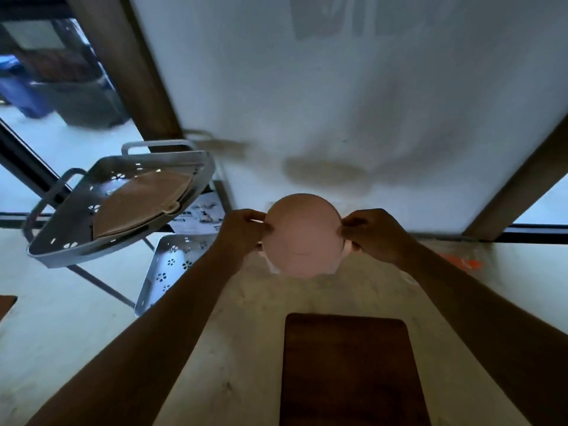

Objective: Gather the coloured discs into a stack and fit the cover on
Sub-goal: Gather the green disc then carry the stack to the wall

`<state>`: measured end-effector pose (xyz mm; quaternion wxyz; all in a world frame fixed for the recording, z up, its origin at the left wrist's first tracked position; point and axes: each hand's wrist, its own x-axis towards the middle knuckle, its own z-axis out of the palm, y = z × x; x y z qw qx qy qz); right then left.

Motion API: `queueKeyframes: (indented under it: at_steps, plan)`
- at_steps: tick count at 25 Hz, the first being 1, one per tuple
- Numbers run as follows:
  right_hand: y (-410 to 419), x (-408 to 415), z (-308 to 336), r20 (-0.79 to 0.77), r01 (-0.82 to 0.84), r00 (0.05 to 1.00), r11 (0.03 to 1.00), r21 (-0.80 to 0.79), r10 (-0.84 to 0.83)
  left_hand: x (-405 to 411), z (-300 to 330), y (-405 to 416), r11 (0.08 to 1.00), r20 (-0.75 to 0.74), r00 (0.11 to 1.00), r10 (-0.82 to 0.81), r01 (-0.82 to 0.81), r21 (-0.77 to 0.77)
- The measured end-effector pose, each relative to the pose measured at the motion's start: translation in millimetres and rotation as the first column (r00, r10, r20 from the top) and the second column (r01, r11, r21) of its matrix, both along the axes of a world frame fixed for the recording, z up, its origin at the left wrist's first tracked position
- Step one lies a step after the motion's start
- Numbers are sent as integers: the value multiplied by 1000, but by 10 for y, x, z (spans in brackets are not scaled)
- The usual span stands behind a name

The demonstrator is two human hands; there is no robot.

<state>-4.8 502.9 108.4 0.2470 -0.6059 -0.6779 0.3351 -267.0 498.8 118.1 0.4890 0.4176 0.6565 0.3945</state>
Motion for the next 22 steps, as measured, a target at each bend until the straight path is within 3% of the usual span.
queueKeyframes:
  at_steps: [6,9,15,22]
  plan:
    - [582,-38,-269,59,62,995,965,253,-79,83,-147,652,995,-80,997,9,-1,100]
    - [760,-34,-438,92,43,993,954,297,-73,68,-338,833,988,-246,968,-39,75,139]
    - [1051,-10,-725,165,-11,985,952,306,-41,81,-659,1096,962,-601,795,-83,221,159]
    - [1066,-79,-1037,416,6,896,941,339,-156,68,-957,1112,945,-756,646,-108,304,124]
